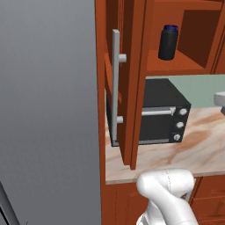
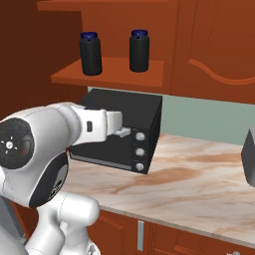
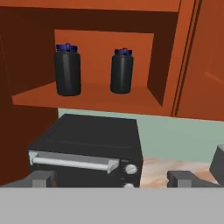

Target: Pick the water bottle, water bottle, beer from the counter and place them in the open cabinet.

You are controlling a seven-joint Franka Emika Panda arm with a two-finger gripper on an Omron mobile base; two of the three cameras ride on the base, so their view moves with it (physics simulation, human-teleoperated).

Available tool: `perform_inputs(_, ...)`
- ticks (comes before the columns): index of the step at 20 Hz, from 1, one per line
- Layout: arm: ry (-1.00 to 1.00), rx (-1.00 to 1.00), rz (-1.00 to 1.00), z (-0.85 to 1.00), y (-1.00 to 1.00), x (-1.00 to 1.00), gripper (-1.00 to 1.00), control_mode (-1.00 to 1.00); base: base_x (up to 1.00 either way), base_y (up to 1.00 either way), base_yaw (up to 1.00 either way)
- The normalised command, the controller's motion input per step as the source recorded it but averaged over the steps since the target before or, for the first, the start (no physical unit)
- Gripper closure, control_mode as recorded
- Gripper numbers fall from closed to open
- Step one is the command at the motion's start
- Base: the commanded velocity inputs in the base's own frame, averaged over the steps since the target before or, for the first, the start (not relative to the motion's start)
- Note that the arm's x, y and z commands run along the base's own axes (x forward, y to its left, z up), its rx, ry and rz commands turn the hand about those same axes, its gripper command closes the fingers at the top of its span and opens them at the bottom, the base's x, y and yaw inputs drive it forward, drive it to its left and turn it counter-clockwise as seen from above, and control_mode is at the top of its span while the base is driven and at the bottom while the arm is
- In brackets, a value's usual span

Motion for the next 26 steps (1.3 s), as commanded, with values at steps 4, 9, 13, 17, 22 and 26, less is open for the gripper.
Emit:
perform_inputs(4, 0.00, 0.00, 0.00, 0.00, 0.00, 0.00, -1.00, 1.00, 0.00, 0.00, 0.00)
perform_inputs(9, 0.00, 0.00, 0.00, 0.00, 0.00, 0.00, -1.00, 1.00, -0.70, -0.35, -0.23)
perform_inputs(13, 0.00, 0.00, 0.00, 0.00, 0.00, 0.00, -1.00, 1.00, -0.99, -0.63, -0.43)
perform_inputs(17, 0.00, 0.00, 0.00, 0.00, 0.00, 0.00, -1.00, 1.00, -0.74, -0.47, -0.55)
perform_inputs(22, 0.00, 0.00, 0.00, 0.00, 0.00, 0.00, -1.00, 1.00, -0.24, -0.20, -0.75)
perform_inputs(26, 0.00, 0.00, 0.00, 0.00, 0.00, 0.00, -1.00, 1.00, 0.00, -0.01, -0.86)
